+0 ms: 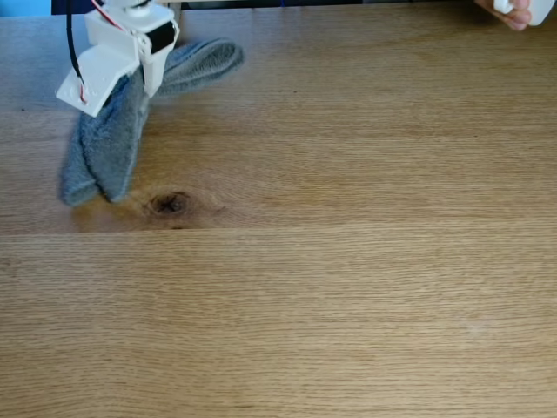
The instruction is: Clean the area in front of the robot
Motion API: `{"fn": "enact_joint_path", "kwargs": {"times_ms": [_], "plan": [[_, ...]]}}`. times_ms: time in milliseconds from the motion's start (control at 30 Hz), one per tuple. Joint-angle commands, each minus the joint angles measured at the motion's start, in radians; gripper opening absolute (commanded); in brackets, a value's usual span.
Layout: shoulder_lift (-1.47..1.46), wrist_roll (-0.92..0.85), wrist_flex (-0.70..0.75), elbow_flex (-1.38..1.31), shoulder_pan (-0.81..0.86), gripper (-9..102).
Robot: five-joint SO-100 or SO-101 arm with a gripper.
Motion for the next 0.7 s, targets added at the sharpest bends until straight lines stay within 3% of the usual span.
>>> {"fn": "enact_joint_path", "kwargs": {"times_ms": [0, 133, 367, 500, 667], "plan": [[0.006, -0.012, -0.055, -0.029, 0.064, 1], [0.020, -0.018, -0.063, -0.029, 0.063, 16], [0.179, -0.003, -0.063, -0.043, -0.017, 25], [0.264, 0.023, -0.054, -0.035, -0.055, 25], [0.391, 0.067, 0.025, -0.031, -0.229, 15]]}}
